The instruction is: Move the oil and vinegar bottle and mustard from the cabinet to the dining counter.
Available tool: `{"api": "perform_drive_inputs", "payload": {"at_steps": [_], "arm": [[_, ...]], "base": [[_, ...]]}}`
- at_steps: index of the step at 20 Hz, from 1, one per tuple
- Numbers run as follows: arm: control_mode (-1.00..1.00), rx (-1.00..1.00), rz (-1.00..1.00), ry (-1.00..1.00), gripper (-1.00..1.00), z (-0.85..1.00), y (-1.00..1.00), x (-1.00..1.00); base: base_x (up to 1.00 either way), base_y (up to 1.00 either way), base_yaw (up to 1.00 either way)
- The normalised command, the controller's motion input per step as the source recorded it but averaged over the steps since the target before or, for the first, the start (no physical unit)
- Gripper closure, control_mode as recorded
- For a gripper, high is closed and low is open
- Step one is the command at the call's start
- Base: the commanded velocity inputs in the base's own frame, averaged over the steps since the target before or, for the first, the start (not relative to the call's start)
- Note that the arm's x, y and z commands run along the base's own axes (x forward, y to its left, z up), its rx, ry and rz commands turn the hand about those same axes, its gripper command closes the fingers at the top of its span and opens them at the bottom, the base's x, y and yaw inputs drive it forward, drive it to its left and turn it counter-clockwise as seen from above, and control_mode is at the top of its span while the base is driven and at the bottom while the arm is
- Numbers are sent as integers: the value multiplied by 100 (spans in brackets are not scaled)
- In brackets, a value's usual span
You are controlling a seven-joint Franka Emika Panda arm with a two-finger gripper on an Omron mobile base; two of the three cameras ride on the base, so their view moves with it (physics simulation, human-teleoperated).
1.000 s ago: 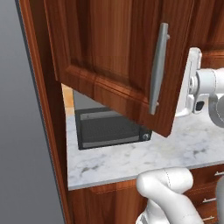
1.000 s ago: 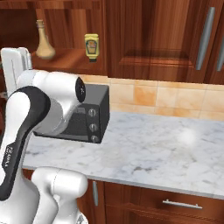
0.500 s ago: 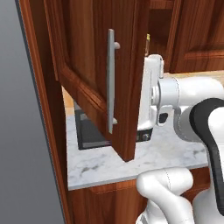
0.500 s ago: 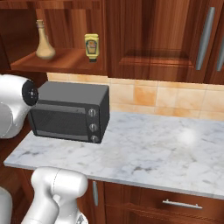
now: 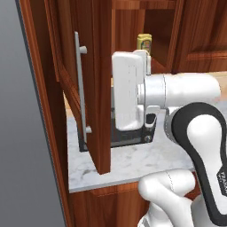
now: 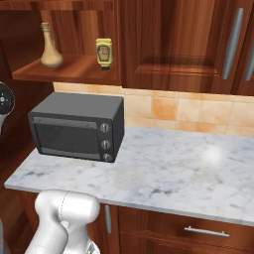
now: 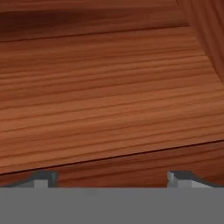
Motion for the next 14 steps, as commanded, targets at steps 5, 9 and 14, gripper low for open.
{"api": "perform_drive_inputs", "payload": {"at_steps": [5, 9, 14], "arm": [[-100, -21, -18, 0, -100, 24, -78, 8], [-100, -18, -8, 0, -100, 26, -64, 25], [-100, -18, 0, -1, -100, 14, -45, 33]], "base": [[0, 0, 0], [0, 0, 0], [0, 0, 0]]}}
